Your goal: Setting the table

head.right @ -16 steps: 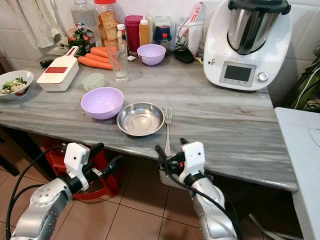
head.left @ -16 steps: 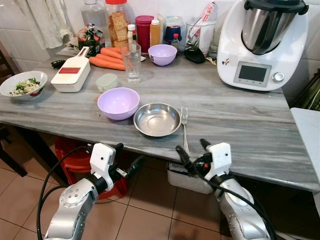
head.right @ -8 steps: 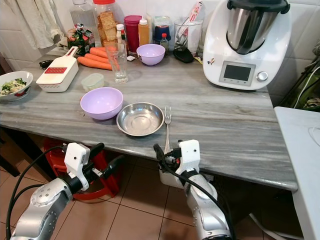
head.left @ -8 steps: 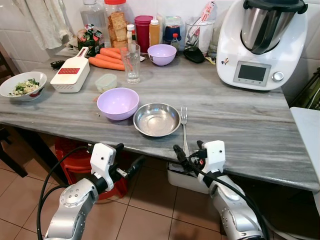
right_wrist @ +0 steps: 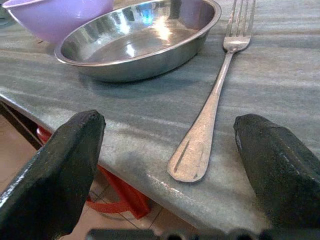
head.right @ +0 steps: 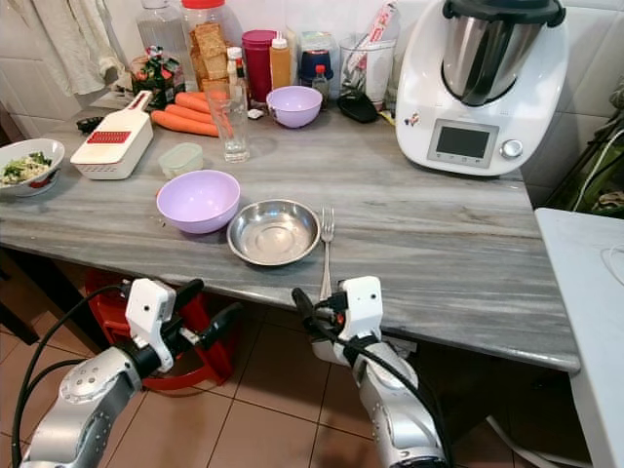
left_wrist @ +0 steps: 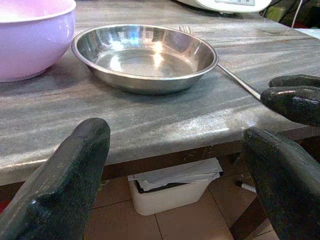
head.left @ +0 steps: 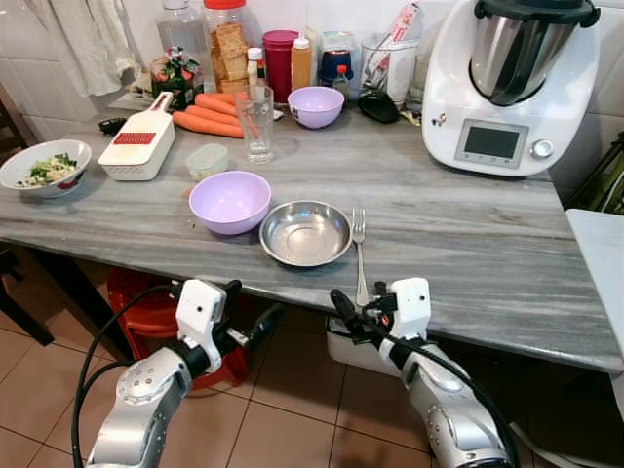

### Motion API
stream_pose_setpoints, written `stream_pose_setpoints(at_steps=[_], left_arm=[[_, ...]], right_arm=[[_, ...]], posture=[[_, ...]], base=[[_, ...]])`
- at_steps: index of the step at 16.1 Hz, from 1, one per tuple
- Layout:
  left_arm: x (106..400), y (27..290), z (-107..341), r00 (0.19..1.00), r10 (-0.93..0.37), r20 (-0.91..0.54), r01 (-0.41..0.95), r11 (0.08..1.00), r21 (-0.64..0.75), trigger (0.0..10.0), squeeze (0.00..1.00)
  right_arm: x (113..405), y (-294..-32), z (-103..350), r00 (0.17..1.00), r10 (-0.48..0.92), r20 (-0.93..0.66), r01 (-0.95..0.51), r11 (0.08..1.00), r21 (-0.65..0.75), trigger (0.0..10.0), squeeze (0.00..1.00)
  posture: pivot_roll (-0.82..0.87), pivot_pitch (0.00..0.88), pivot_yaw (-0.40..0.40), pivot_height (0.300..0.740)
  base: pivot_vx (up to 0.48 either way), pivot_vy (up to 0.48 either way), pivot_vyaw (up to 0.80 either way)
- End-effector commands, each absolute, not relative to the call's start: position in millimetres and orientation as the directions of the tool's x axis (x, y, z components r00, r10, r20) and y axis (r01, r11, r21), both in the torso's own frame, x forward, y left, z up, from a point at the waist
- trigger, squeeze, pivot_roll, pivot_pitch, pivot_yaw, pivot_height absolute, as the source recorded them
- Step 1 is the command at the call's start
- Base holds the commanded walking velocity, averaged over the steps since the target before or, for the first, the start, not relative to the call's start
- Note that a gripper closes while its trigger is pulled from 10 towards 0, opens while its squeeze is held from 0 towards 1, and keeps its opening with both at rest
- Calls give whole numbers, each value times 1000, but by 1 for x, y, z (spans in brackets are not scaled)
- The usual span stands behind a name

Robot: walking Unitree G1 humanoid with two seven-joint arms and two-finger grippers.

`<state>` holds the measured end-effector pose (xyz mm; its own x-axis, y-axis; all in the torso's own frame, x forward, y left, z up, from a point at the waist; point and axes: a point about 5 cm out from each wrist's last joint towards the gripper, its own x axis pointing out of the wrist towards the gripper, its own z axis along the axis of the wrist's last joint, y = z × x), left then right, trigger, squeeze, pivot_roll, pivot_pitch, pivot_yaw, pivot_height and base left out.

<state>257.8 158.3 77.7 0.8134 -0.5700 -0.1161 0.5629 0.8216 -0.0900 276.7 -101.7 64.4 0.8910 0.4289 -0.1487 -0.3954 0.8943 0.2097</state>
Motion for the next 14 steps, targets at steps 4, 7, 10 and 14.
stream_pose_setpoints(at_steps=[4, 7, 10, 14], left_arm=[[259, 157, 82, 809, -578, -112, 573, 816, -71, 10000, 0], [260, 157, 82, 808, -578, -112, 574, 816, -70, 10000, 0], [259, 158, 82, 808, -578, -112, 574, 816, -71, 10000, 0], [260, 158, 82, 810, -575, -110, 571, 818, -70, 10000, 0]], right_arm=[[274, -94, 63, 861, 482, -161, -439, 865, 242, 10000, 0], [272, -89, 62, 842, 514, -165, -469, 848, 248, 10000, 0], [273, -87, 62, 837, 523, -163, -478, 843, 247, 10000, 0], [279, -84, 65, 830, 537, -152, -496, 834, 243, 10000, 0]], posture=[[56, 0, 32, 740], [57, 0, 31, 740], [57, 0, 31, 740], [62, 0, 31, 740]], base=[[0, 0, 0], [0, 0, 0], [0, 0, 0], [0, 0, 0]])
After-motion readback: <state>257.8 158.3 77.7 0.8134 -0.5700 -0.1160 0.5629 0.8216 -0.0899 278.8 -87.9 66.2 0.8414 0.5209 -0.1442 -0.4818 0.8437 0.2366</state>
